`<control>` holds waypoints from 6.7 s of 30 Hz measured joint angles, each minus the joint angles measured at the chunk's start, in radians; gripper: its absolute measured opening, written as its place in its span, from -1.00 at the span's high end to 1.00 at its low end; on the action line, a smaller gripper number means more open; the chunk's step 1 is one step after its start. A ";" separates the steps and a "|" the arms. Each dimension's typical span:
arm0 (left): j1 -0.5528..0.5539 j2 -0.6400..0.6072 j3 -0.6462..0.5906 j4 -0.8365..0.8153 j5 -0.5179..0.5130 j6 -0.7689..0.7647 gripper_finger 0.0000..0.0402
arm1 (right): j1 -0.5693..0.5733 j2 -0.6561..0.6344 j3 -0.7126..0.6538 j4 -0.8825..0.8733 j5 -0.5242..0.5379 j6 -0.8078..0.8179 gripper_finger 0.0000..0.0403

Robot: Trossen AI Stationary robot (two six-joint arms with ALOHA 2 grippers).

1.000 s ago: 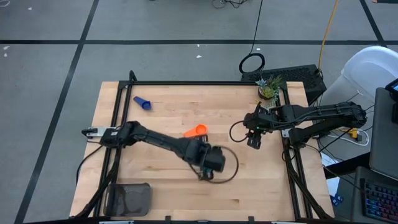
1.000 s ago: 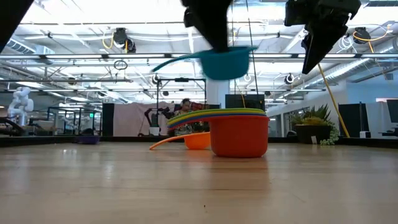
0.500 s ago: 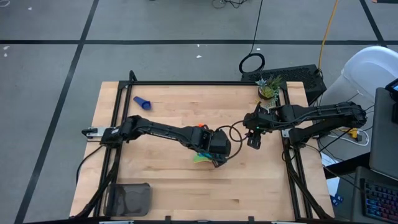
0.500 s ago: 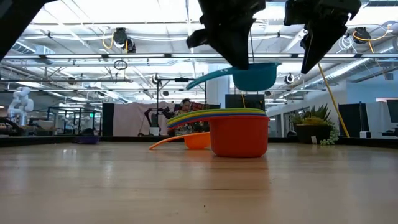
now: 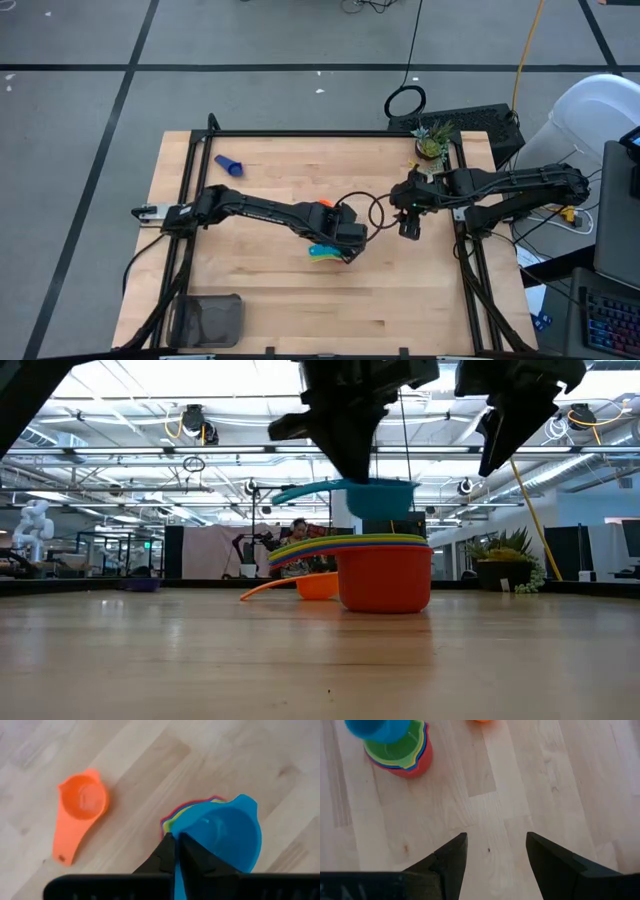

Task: Nest measuring cups in basket
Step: Stack the light blue measuring cup on top of the green measuring cup, then stack the orange measuring cup on top of the light blue measuring cup

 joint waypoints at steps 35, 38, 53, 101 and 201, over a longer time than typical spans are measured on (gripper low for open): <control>-0.013 0.034 -0.002 0.007 0.075 -0.143 0.96 | 0.000 0.000 0.000 0.129 0.000 -0.161 0.03; -0.011 0.052 -0.001 0.027 0.076 -0.137 0.96 | 0.000 0.000 0.000 0.130 0.000 -0.159 0.03; -0.007 0.074 -0.002 0.042 0.102 -0.068 0.54 | 0.000 0.000 0.000 0.132 0.000 -0.143 0.03; 0.205 -0.007 -0.292 0.205 0.098 0.594 0.40 | -0.003 0.000 0.000 0.133 0.132 -0.038 0.03; -0.072 -0.095 -0.243 0.427 0.128 0.095 0.71 | -0.002 0.000 -0.001 0.159 0.124 0.046 0.03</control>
